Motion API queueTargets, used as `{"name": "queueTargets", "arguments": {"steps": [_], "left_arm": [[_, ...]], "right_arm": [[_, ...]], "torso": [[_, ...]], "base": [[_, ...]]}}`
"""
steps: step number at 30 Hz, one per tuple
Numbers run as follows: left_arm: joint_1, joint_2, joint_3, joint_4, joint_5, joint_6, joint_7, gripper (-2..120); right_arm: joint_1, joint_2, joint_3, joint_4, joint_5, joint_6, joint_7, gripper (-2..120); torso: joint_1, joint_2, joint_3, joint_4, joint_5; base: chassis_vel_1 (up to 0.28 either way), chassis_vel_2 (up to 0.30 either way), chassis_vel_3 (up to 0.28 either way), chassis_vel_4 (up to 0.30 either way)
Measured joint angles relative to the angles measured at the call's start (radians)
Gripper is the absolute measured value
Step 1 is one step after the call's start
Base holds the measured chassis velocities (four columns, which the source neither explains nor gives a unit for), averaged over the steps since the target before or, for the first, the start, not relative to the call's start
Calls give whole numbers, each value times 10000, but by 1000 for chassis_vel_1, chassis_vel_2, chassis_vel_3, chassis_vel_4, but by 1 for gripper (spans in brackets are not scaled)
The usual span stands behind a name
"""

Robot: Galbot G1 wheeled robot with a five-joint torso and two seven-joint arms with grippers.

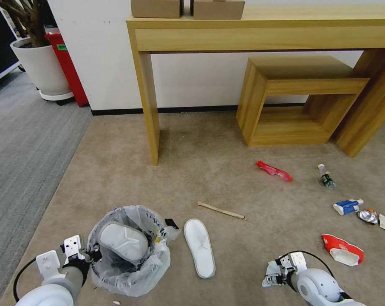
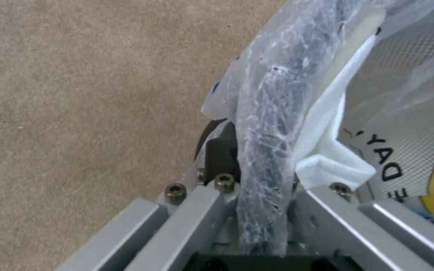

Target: Pick up the trash bin and place the garbage on the floor into it.

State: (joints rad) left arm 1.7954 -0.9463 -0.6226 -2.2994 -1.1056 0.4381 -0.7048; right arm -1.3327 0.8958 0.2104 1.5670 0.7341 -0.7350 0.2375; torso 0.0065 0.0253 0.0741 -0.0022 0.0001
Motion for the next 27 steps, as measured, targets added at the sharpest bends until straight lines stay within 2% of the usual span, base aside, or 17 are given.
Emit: {"name": "queueTargets", "arguments": {"steps": [27], "left_arm": [[241, -245, 278, 104, 681, 1, 195, 0]], "right_arm": [[776, 190, -495, -244, 387, 89, 90, 100]], "torso": [[0, 0, 0, 0, 0]], "base": [[0, 0, 0, 0]]}}
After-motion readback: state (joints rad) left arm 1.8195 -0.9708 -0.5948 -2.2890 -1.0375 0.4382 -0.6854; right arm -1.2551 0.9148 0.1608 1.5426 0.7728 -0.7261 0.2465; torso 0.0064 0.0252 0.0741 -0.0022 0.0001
